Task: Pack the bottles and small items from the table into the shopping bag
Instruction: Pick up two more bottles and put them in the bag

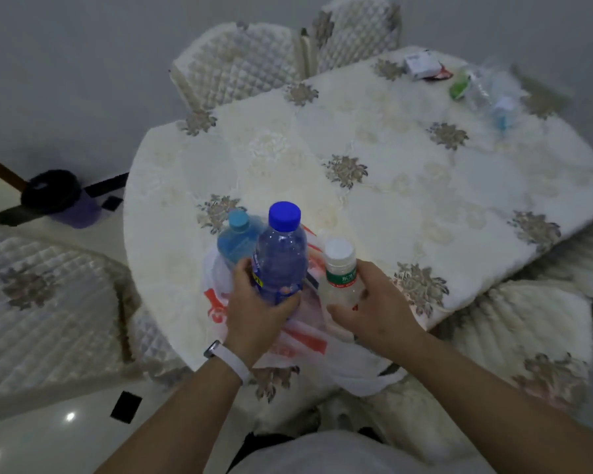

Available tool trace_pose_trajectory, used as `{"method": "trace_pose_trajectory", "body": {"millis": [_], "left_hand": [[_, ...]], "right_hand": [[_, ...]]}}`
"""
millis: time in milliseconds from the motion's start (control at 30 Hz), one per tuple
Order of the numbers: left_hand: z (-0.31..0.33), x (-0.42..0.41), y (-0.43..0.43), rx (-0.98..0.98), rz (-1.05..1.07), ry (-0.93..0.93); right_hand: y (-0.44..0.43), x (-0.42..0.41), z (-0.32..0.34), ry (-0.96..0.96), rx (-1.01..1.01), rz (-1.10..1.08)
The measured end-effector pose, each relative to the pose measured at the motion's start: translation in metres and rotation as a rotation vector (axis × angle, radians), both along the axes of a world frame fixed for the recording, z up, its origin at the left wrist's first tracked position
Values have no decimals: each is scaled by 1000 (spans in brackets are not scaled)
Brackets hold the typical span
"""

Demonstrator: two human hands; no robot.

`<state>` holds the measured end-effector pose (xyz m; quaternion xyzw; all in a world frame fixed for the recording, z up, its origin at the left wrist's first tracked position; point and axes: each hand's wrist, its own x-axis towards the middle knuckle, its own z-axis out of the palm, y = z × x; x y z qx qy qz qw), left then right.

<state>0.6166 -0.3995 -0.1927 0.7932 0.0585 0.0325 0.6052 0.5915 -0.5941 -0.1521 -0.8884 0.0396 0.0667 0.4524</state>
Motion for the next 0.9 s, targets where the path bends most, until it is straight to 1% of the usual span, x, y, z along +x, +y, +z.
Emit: {"method": "trace_pose_trajectory", "body": {"millis": [133,267,400,500,633,700,800,900], "left_hand": [[-24,20,19,-27,-138,-5],[-37,28,25,-74,-248,-15],[-48,32,28,-106,-333,14],[-50,31,31,-133,-377,32],[-55,30,35,-150,-398,38],[-59,33,37,-136,-432,59],[-62,37,42,-93,-479,84],[-66,29,51,-18,-483,33]], "right_hand": [[27,0,-9,40,24,-106],[50,-8,-17,28,43,-236],[67,-19,-31,-5,70,-363],[73,-28,-45,19,81,-445],[81,-33,-53,44,85,-483],[83,-33,-55,14,74,-495],[87,-32,-58,-61,16,-507],[92,-27,-60,-81,16,-525]]}}
